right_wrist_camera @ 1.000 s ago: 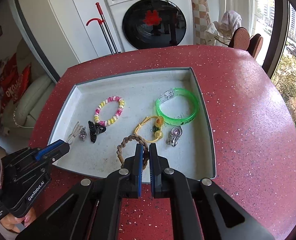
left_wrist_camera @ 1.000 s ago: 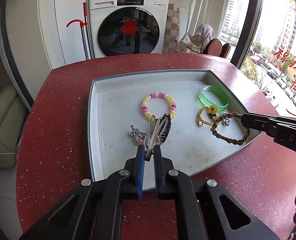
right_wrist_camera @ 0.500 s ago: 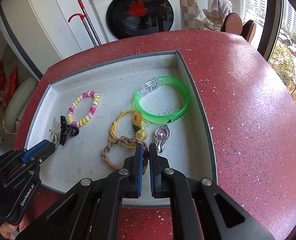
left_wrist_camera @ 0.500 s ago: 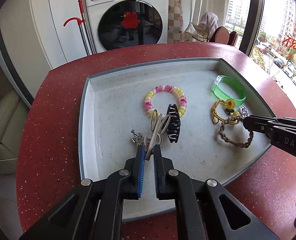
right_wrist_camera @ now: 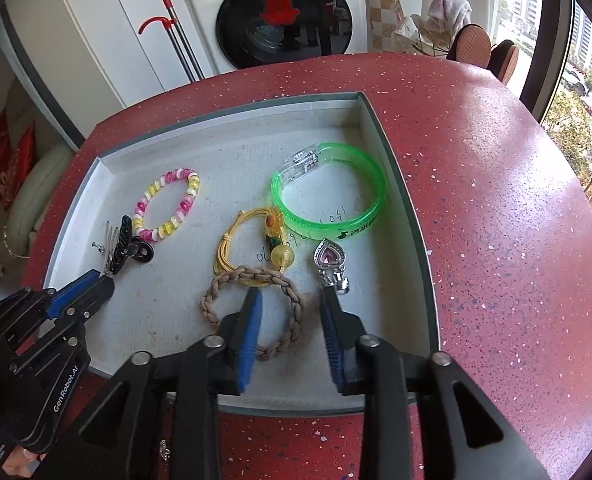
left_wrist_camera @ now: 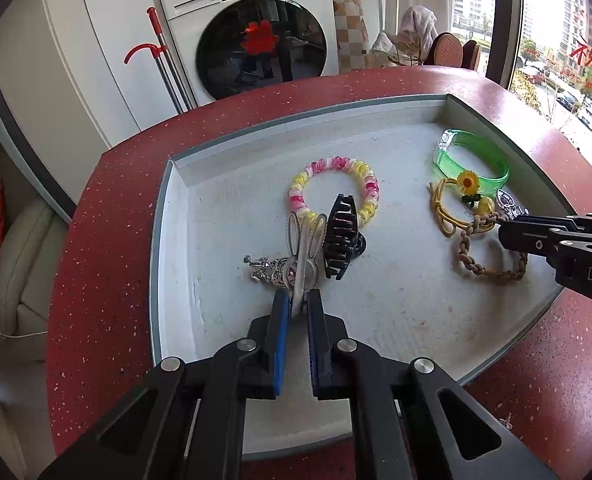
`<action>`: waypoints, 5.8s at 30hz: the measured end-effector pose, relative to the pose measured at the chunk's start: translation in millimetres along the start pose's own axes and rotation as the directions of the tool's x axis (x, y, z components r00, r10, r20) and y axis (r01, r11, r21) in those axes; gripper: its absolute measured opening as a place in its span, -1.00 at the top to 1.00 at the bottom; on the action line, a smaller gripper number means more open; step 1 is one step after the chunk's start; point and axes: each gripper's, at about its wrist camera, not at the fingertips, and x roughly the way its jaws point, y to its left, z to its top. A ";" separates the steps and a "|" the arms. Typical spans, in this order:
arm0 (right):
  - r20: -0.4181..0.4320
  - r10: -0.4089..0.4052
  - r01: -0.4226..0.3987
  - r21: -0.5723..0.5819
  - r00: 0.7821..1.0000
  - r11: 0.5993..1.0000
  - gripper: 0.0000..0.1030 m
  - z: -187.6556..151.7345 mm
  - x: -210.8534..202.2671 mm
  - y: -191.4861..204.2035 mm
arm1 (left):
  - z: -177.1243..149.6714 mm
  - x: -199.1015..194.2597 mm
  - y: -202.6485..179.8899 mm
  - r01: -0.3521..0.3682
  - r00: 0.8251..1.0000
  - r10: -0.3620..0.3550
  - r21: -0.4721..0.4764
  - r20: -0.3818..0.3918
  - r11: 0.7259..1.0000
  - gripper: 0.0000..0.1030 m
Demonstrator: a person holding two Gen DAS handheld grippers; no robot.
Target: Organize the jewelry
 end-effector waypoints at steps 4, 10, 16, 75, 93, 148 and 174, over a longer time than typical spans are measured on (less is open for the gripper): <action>0.020 0.033 -0.033 0.001 0.999 0.999 0.19 -2.3 -11.7 2.2 | -0.1 -6.3 -0.7 0.006 1.000 -0.006 -0.003 0.015 1.000 0.48; 0.055 0.048 -0.048 0.003 0.997 0.999 0.15 -7.6 -32.9 5.5 | 0.8 -13.9 -0.5 0.013 1.000 -0.013 -0.017 0.018 1.000 0.48; 0.065 0.057 -0.058 0.008 0.996 0.998 0.13 -17.6 -45.8 5.8 | 2.2 -22.3 -0.5 0.003 0.999 -0.002 -0.018 0.037 1.000 0.48; -0.006 0.070 -0.069 0.080 0.998 0.994 -0.76 -167.8 -118.8 -8.6 | -114.9 -104.0 6.3 0.054 0.998 -0.051 -0.064 0.043 0.996 -1.00; -0.060 0.020 -0.017 0.061 0.998 0.998 -0.56 -189.8 -93.5 8.9 | -97.5 -100.5 -37.0 0.034 0.994 -0.054 0.200 0.098 0.979 -1.00; 0.004 -0.042 0.042 -0.074 0.999 0.996 0.76 -193.9 -94.6 16.9 | -92.4 -86.4 -47.3 0.211 0.977 -0.207 0.076 -0.057 0.975 0.64; 0.081 -0.050 0.048 0.022 0.995 0.999 0.76 -196.9 -130.3 -43.6 | -71.6 -48.0 -82.4 -0.070 0.982 0.004 -0.344 -0.188 0.936 -1.00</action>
